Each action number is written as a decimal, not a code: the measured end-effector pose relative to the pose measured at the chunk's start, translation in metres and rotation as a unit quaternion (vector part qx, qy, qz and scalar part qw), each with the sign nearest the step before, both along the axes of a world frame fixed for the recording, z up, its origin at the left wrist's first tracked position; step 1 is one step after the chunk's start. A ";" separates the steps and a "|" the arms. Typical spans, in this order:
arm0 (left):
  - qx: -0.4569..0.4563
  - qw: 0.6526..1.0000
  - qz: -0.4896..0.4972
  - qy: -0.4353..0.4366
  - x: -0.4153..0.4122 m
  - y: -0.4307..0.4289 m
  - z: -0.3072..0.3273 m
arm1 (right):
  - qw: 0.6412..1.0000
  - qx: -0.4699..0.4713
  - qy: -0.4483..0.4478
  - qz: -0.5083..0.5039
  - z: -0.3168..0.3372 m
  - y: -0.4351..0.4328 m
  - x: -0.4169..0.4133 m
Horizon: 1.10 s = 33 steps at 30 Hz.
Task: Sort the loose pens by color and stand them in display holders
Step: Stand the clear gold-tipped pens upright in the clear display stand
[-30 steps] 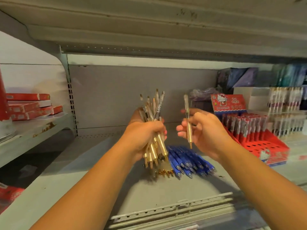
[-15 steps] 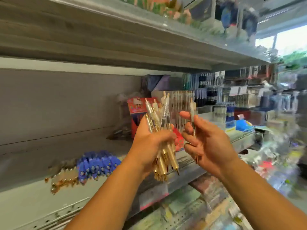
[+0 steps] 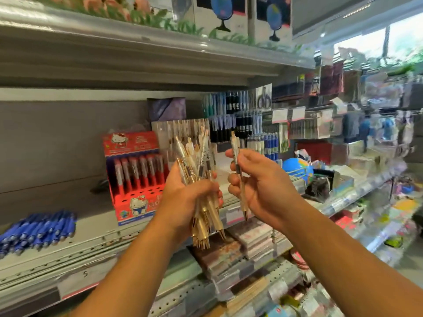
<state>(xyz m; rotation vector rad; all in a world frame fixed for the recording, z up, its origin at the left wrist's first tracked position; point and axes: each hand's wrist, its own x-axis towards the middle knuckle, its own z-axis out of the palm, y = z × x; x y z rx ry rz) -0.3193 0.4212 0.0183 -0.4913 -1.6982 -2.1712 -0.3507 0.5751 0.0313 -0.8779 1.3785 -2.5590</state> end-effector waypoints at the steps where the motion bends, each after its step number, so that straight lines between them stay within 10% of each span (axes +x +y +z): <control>1: -0.001 1.000 0.013 0.001 -0.006 0.002 0.000 | 1.000 0.001 0.000 0.002 0.000 0.004 -0.008; 13: -0.025 0.986 0.161 0.021 -0.110 -0.050 0.011 | 0.990 0.126 0.056 0.016 -0.003 -0.025 -0.148; 24: -0.044 0.965 0.255 0.051 -0.140 -0.064 0.005 | 0.916 0.203 0.322 -0.127 0.021 -0.077 -0.235; 33: -0.124 0.906 0.404 0.027 -0.145 -0.042 -0.022 | 0.928 0.200 0.296 -0.108 0.001 -0.093 -0.284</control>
